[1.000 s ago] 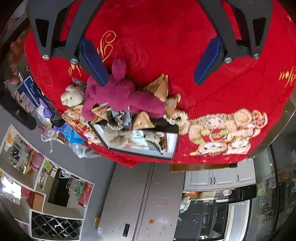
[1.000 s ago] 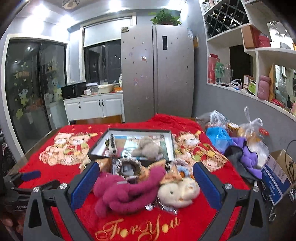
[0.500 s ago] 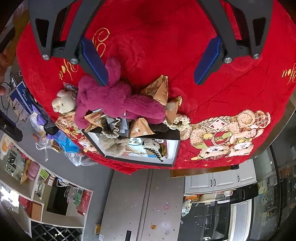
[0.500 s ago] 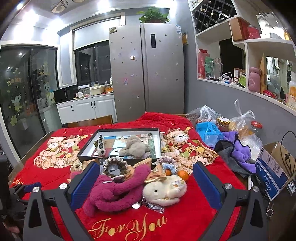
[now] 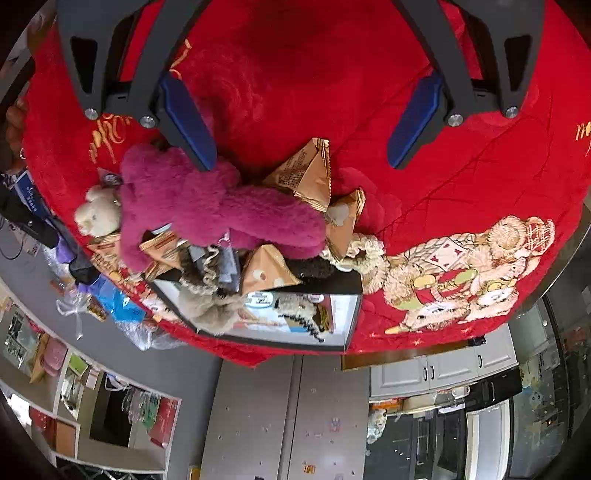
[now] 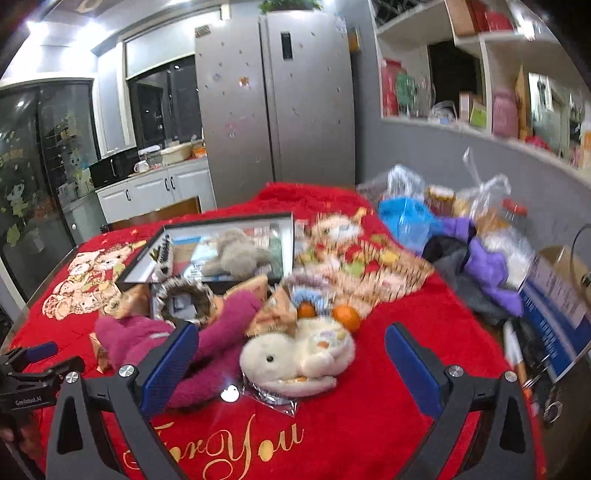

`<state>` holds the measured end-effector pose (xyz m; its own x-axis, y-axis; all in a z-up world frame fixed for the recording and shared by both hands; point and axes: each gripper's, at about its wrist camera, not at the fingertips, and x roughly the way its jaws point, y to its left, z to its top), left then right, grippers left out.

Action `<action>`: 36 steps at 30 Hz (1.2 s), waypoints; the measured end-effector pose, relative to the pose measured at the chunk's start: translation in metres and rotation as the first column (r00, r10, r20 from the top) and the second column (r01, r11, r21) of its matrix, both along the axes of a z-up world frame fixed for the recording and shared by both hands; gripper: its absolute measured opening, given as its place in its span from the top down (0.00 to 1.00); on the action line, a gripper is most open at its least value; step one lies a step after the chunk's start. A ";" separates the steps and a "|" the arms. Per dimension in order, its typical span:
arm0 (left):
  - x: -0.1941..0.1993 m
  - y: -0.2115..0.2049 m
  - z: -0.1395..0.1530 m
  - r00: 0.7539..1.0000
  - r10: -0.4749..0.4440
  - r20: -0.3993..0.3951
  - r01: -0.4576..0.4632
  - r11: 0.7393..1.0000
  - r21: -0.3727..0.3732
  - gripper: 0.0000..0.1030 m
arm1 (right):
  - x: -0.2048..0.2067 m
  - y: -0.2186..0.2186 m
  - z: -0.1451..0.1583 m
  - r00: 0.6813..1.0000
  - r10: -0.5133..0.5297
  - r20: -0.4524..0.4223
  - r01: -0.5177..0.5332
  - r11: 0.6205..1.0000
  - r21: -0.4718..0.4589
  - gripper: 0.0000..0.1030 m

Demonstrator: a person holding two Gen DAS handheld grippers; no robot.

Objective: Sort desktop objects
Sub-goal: 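Grasp the gold-wrapped triangular snack with the left gripper while the right grasps the cream bunny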

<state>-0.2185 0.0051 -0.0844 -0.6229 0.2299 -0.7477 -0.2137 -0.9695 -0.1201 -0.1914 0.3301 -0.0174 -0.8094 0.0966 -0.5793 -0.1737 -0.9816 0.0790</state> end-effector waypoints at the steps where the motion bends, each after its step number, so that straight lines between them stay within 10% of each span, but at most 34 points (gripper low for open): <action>1: -0.004 0.001 -0.004 1.000 -0.001 0.009 0.001 1.000 -0.002 0.08 | -0.004 0.002 -0.006 1.000 0.000 0.015 0.000 1.000 -0.010 0.00; 36: -0.058 0.016 -0.058 0.996 -0.006 0.091 0.017 0.993 -0.116 0.03 | -0.082 0.023 -0.096 0.971 0.133 0.198 -0.095 0.977 -0.191 0.00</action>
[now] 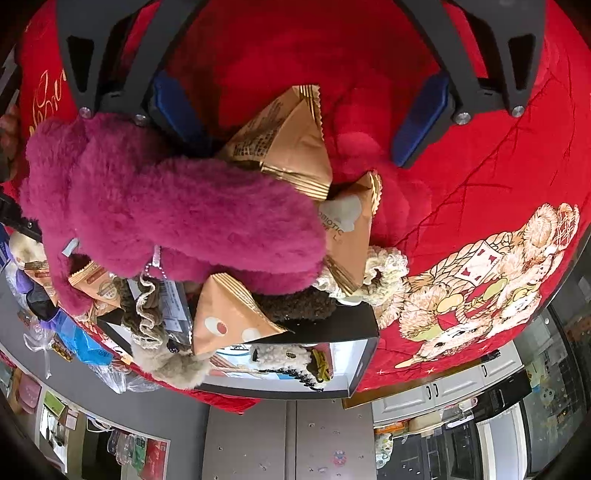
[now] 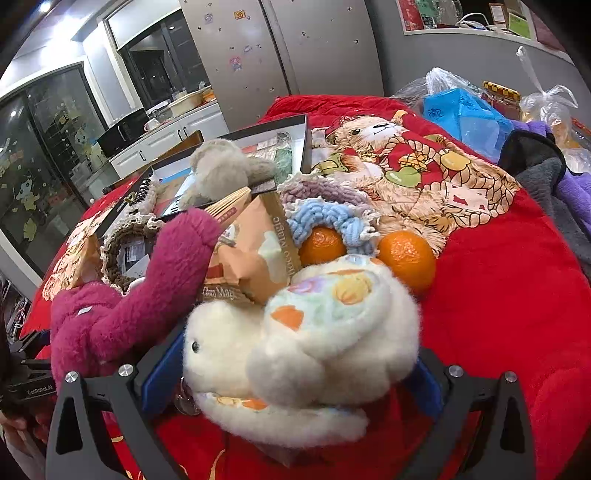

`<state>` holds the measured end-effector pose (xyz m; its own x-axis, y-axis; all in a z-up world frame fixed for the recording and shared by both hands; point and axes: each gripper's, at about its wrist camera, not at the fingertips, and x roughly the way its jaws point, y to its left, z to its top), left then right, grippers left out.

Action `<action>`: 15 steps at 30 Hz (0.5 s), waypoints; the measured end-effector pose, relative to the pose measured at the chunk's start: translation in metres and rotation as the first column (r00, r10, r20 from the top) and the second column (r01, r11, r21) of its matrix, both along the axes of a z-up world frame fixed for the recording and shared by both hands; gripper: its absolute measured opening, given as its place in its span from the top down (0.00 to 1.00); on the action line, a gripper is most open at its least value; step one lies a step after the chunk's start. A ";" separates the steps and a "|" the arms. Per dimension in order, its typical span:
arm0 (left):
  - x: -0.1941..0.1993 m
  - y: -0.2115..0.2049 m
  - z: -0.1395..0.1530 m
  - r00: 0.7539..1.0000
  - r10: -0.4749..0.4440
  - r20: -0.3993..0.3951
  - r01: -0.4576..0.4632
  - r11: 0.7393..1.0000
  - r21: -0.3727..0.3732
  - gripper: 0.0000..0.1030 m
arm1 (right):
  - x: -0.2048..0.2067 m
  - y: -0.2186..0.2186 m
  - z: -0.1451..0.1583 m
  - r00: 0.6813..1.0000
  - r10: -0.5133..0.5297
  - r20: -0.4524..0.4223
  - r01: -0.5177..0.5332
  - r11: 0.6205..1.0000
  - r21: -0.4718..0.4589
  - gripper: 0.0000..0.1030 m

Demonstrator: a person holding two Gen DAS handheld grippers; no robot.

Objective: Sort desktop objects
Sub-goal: 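Grasp the gold-wrapped triangular snack with the left gripper while the right grasps the cream bunny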

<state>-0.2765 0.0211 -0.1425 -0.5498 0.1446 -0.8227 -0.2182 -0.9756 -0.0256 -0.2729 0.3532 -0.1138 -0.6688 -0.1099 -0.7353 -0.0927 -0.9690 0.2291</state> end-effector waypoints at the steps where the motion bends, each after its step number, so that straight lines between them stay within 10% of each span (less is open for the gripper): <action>1: 0.000 0.000 0.000 1.000 0.001 0.000 -0.001 1.000 0.001 0.03 | 0.000 0.001 0.001 1.000 0.000 0.000 0.000 1.000 0.000 0.00; 9: 0.001 0.000 0.000 1.000 0.012 -0.009 -0.012 1.000 -0.009 0.08 | 0.008 -0.001 0.004 1.000 0.005 -0.021 -0.005 1.000 -0.003 0.10; 15: 0.006 -0.005 0.006 0.998 0.031 -0.047 -0.031 1.000 -0.004 0.46 | 0.013 -0.005 0.008 0.999 0.014 -0.041 -0.014 1.000 0.002 0.20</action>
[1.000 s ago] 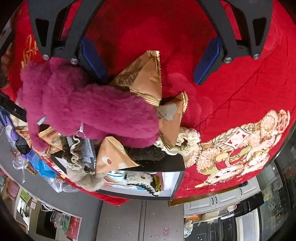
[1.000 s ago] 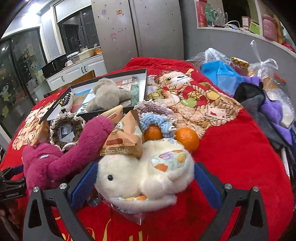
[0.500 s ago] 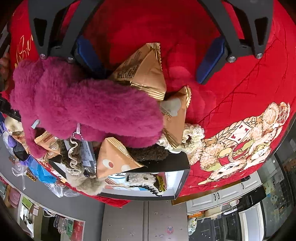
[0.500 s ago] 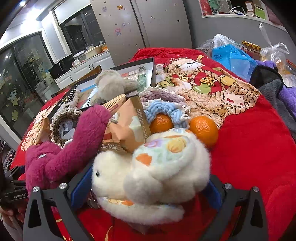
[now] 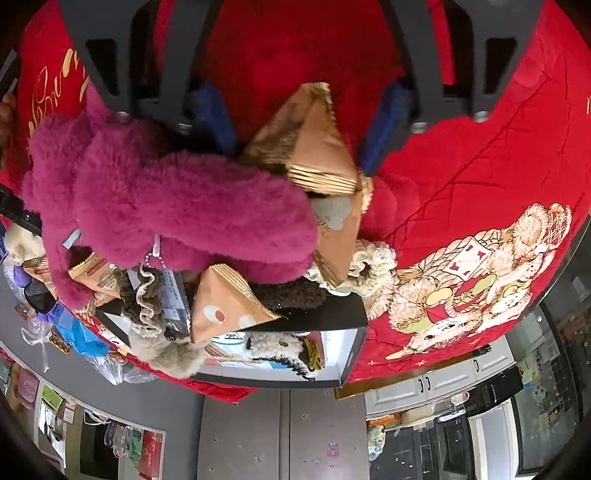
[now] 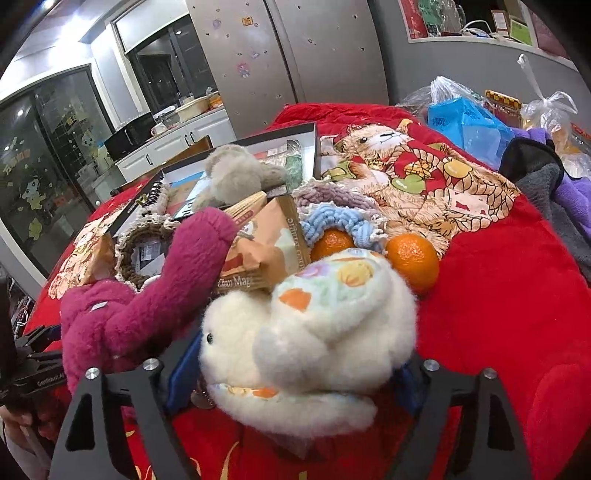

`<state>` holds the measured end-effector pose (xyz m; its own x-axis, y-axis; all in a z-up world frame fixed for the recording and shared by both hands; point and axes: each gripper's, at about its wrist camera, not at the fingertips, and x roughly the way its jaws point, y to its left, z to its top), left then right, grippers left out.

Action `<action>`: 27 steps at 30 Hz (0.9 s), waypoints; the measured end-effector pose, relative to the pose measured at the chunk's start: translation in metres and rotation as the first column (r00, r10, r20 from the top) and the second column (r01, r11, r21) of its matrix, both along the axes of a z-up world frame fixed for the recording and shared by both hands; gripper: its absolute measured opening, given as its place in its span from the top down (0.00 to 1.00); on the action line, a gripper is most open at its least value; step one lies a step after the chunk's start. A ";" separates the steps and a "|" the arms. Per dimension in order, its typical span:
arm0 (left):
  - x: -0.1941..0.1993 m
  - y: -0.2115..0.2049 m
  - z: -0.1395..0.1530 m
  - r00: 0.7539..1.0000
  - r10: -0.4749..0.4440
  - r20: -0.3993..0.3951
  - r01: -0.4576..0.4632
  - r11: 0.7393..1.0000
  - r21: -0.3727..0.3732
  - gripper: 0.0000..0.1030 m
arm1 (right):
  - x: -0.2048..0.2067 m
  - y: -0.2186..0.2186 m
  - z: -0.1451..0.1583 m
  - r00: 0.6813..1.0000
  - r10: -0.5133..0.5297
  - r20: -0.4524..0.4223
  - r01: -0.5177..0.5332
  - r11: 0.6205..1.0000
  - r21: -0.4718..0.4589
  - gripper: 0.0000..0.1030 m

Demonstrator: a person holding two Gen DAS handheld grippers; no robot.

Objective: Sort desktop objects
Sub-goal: 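Grasp the gold-wrapped triangular snack with the left gripper while the right grasps the cream bunny, then lift the gold snack and cream bunny and carry both over the box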

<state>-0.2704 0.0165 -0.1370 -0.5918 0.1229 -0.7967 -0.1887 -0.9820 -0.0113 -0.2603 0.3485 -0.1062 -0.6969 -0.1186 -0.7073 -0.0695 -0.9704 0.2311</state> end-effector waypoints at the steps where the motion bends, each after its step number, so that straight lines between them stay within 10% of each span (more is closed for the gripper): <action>1: 0.001 -0.001 0.001 1.000 0.010 -0.005 -0.010 1.000 -0.002 0.52 | 0.002 -0.001 0.001 1.000 -0.002 -0.005 0.002 1.000 0.006 0.21; 27: 0.073 -0.021 0.061 0.993 0.034 -0.113 -0.022 0.994 0.104 0.56 | 0.064 -0.017 0.060 0.991 -0.033 -0.132 0.045 0.995 0.088 0.30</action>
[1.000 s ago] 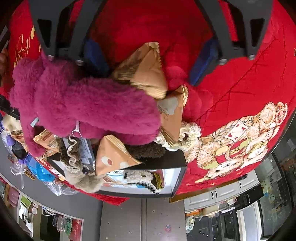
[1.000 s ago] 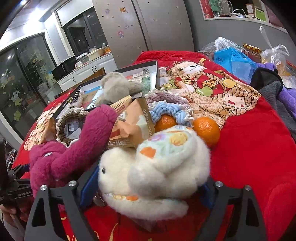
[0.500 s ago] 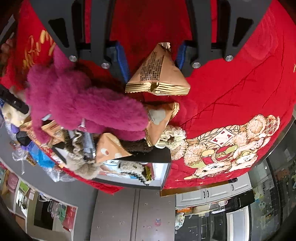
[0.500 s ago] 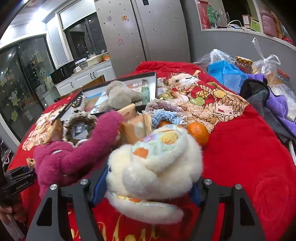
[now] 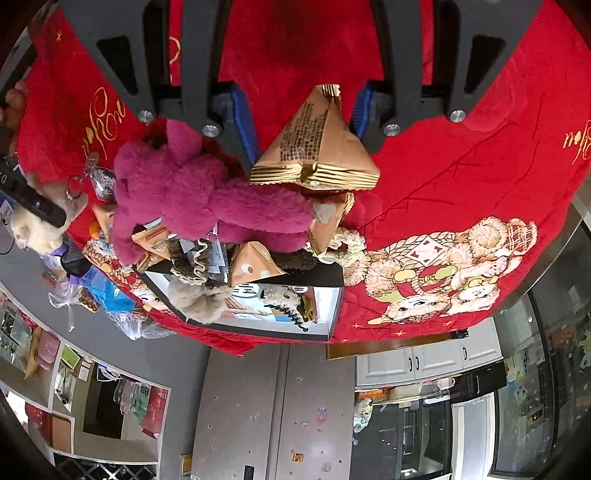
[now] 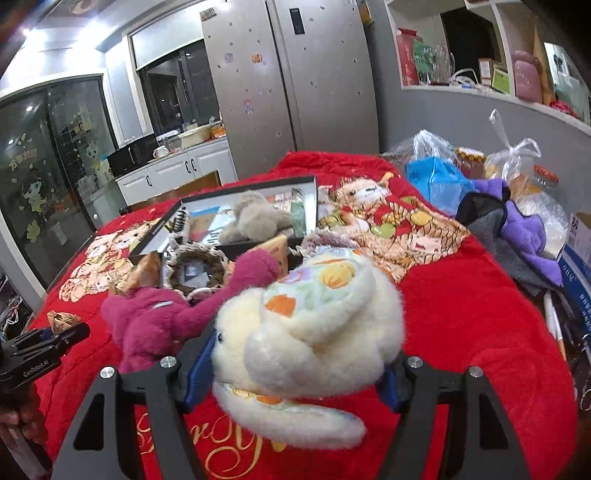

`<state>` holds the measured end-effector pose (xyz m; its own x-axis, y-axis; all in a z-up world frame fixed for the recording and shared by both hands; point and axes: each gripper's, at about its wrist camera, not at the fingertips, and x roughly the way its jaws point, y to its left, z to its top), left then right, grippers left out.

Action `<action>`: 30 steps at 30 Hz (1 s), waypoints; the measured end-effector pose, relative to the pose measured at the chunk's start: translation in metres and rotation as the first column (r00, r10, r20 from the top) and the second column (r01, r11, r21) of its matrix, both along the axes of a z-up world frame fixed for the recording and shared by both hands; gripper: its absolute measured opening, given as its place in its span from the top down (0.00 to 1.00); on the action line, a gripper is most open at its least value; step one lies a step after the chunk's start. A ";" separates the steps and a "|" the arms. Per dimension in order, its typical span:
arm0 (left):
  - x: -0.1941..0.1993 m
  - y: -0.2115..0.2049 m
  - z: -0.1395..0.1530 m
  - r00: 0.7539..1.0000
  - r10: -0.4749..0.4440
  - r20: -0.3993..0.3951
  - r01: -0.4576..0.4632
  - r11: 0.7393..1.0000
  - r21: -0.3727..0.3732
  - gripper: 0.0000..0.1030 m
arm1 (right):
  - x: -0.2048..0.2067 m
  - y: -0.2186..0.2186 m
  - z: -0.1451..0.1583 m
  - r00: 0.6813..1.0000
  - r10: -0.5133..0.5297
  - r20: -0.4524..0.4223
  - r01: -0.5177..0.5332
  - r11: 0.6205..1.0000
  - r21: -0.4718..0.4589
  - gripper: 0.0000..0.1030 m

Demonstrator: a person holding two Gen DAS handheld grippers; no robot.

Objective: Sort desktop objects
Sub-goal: 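Lift the gold snack and cream bunny and carry both over the box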

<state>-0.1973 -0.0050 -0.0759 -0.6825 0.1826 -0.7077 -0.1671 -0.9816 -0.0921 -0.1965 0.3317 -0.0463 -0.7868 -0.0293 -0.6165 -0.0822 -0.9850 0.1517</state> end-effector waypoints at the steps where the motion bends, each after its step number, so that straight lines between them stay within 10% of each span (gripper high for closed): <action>1: 0.001 0.000 0.000 1.000 0.003 -0.002 -0.003 1.000 0.000 0.56 | 0.002 -0.002 0.003 1.000 0.002 -0.007 -0.002 1.000 0.004 0.30; 30: 0.004 0.017 0.031 0.999 -0.004 -0.035 0.003 1.000 -0.028 0.56 | 0.007 -0.030 0.035 0.995 0.084 -0.053 -0.082 0.996 0.029 0.29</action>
